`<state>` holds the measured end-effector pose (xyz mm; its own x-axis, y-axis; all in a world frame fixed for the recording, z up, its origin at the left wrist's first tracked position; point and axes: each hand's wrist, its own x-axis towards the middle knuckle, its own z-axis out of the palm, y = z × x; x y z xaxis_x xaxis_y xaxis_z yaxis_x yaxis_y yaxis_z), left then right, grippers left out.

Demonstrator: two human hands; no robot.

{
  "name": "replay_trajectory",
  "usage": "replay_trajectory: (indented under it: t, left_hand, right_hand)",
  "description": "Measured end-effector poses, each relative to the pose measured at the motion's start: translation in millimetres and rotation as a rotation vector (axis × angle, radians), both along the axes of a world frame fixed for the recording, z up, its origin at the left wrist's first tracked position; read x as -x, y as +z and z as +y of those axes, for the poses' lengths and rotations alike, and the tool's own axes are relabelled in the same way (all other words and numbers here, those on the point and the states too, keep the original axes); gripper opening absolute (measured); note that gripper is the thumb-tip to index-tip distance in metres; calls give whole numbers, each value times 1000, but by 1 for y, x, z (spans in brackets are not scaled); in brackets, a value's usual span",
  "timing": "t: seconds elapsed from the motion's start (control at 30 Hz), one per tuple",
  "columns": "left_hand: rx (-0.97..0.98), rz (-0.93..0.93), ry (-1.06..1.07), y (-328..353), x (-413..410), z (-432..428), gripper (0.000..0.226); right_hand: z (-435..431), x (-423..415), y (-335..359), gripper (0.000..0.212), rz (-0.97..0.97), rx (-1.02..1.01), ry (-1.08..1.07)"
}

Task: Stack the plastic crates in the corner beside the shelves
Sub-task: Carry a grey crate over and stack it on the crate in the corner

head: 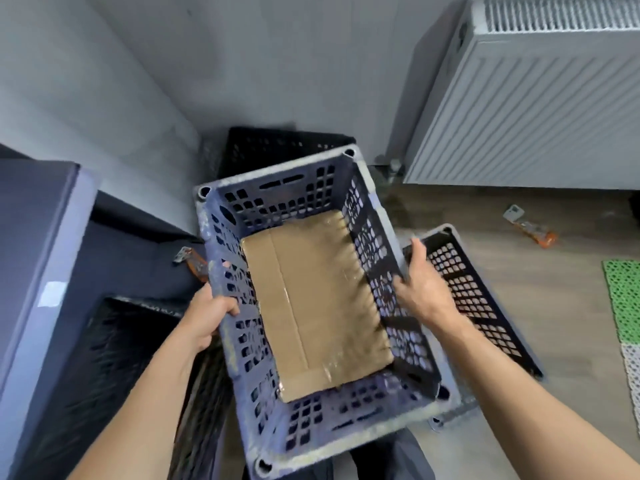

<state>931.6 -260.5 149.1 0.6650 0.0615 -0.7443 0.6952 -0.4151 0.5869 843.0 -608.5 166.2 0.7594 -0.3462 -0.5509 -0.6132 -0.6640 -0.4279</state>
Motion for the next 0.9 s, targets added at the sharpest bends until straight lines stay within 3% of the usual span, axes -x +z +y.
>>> replay_trajectory:
  t: [0.07, 0.13, 0.2, 0.37, 0.57, 0.9]
  left_hand:
    - [2, 7, -36, -1, 13, 20, 89]
    - [7, 21, -59, -11, 25, 37, 91]
    - [-6, 37, -93, -29, 37, 49, 92]
    - [-46, 53, -128, -91, 61, 52, 78]
    - [-125, 195, 123, -162, 85, 45, 55]
    - [-188, 202, 223, -261, 55, 42, 67]
  right_hand:
    - [23, 11, -15, 67, 77, -83, 0]
    - [42, 26, -34, 38, 126, -73, -36]
    - [54, 43, -55, 22, 173, -95, -102]
    - [70, 79, -105, 22, 286, -136, -204]
    - [70, 90, -146, 23, 363, -191, -193]
    - [72, 56, -225, 23, 400, -230, -143]
